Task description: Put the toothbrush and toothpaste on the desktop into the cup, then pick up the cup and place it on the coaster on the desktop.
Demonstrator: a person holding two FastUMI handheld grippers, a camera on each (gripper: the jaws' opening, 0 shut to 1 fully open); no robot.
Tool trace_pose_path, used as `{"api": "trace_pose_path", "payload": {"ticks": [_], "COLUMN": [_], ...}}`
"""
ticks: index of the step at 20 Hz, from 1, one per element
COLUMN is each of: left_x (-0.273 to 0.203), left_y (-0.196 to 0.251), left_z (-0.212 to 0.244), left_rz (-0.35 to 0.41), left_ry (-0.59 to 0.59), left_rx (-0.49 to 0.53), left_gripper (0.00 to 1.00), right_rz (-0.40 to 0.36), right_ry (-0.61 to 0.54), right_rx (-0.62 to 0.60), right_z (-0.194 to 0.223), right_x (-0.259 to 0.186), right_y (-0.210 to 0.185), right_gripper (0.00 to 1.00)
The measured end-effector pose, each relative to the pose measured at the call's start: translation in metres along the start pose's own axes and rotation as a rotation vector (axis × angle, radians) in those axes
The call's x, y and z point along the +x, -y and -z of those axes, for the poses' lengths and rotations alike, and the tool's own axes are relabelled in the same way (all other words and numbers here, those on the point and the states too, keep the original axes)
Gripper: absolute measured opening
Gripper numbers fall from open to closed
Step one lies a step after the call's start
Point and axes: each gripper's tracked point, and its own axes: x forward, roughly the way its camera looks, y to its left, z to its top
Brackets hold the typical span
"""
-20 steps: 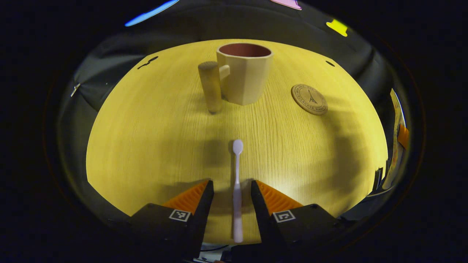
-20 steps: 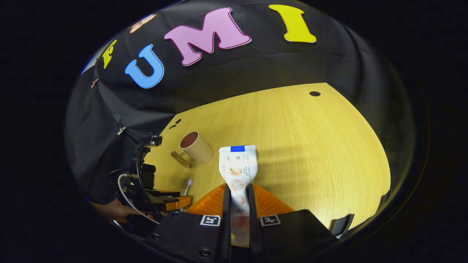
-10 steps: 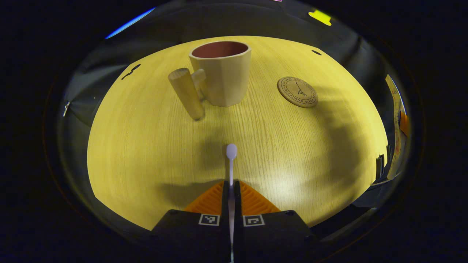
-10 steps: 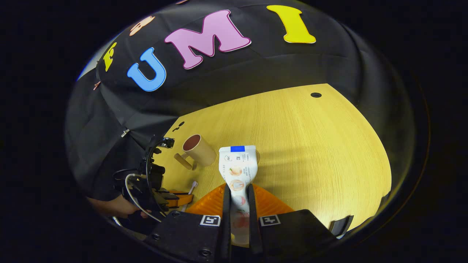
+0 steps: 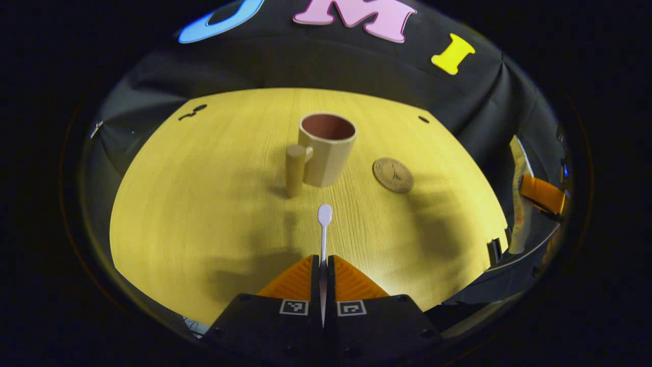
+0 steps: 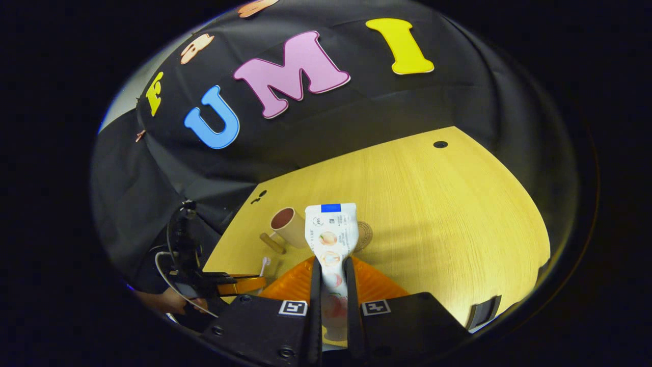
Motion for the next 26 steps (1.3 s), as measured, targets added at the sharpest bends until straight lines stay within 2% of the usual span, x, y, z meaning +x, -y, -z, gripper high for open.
{"api": "trace_pose_path", "payload": {"ticks": [6,10,14,17,22,26], "left_x": [-0.092,-0.152,-0.2,-0.225,-0.255,-0.266], "left_y": [0.001,-0.007,-0.025,-0.044,-0.07,-0.082], "left_z": [-0.038,-0.045,-0.04,-0.027,0.002,0.022], "left_rz": [0.1,0.118,0.07,0.004,-0.106,-0.152], "left_ry": [0.227,0.349,0.431,0.463,0.464,0.453], "left_rx": [-0.1,-0.127,-0.175,-0.212,-0.269,-0.322], "left_gripper": [0.06,0.06,0.06,0.06,0.06,0.06], "right_rz": [-0.146,-0.244,-0.313,-0.341,-0.306,-0.259], "right_ry": [0.115,0.153,0.158,0.162,0.134,0.097], "right_rx": [0.03,0.002,-0.01,-0.032,-0.054,-0.087], "right_z": [-0.045,-0.07,-0.085,-0.093,-0.085,-0.065], "right_x": [0.011,0.042,0.097,0.142,0.214,0.252], "right_y": [-0.064,-0.11,-0.148,-0.168,-0.17,-0.161], "right_gripper": [0.24,0.24,0.24,0.24,0.23,0.23]}}
